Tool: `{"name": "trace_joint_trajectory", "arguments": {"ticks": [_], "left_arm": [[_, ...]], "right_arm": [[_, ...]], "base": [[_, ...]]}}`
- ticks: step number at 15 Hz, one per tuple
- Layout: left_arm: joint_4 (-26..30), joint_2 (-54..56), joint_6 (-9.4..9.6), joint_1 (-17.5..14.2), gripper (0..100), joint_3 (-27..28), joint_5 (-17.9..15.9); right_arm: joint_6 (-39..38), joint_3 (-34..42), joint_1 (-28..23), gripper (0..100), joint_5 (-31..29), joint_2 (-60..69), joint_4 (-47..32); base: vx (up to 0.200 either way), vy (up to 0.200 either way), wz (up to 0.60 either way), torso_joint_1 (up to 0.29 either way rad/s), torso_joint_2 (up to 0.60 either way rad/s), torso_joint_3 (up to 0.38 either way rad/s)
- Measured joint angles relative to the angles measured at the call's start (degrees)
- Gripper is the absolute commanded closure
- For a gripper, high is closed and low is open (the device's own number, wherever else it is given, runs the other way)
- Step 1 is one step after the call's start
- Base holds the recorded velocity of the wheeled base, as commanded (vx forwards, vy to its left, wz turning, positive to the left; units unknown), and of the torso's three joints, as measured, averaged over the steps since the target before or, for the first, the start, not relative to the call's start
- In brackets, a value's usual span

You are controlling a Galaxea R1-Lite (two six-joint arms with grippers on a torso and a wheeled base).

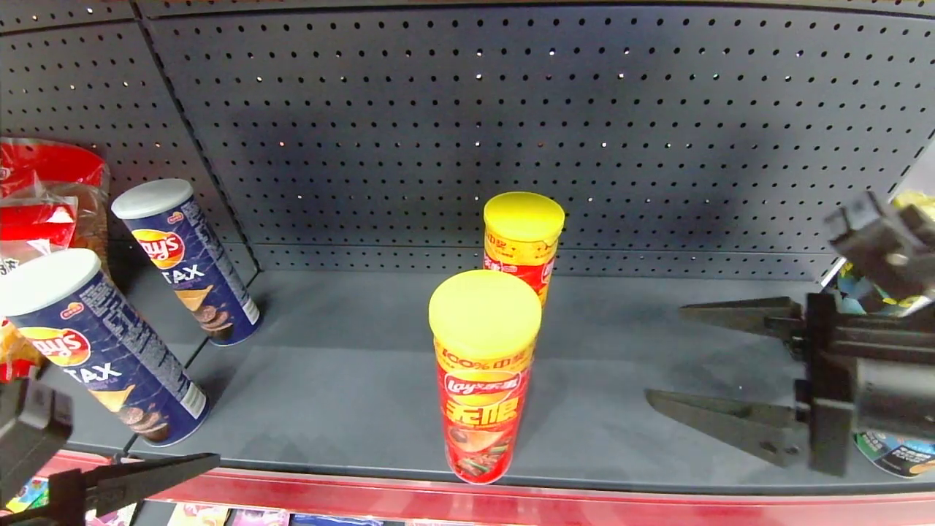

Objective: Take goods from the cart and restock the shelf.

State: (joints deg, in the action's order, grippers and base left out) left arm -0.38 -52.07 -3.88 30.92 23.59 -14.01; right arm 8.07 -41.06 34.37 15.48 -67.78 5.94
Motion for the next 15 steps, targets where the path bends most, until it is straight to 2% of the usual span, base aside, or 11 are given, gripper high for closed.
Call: {"name": "trace_joint_trajectory", "arguments": {"ticks": [1, 3, 6, 9, 15], "left_arm": [[-0.05, -2.71, 0.6, 0.0, 0, 1.07, 0.0], [-0.06, -9.01, 3.15, 0.06, 0, 3.33, -0.27], [-2.16, -17.51, 5.27, 0.12, 0, 6.6, -0.44], [-6.08, -24.55, 5.75, 0.8, 0, 9.35, -0.49], [-6.53, -31.72, 5.79, 3.8, 0, 13.18, -0.27]], "right_arm": [[-0.05, 2.06, -0.06, 0, -0.05, 3.89, -0.06], [-0.27, 5.95, -1.13, 0, -0.43, 12.57, -0.28], [-1.62, 9.31, -7.08, 0, -0.87, 22.33, -0.52], [-4.22, 9.97, -10.91, 0, -0.93, 27.26, -0.59], [-4.4, 9.62, -12.37, 0, -1.08, 29.57, -0.52]], "base": [[0.0, 0.0, 0.0, 0.0, 0.0, 0.0], [0.0, 0.0, 0.0, 0.0, 0.0, 0.0], [0.0, 0.0, 0.0, 0.0, 0.0, 0.0], [0.0, 0.0, 0.0, 0.0, 0.0, 0.0], [0.0, 0.0, 0.0, 0.0, 0.0, 0.0]]}}
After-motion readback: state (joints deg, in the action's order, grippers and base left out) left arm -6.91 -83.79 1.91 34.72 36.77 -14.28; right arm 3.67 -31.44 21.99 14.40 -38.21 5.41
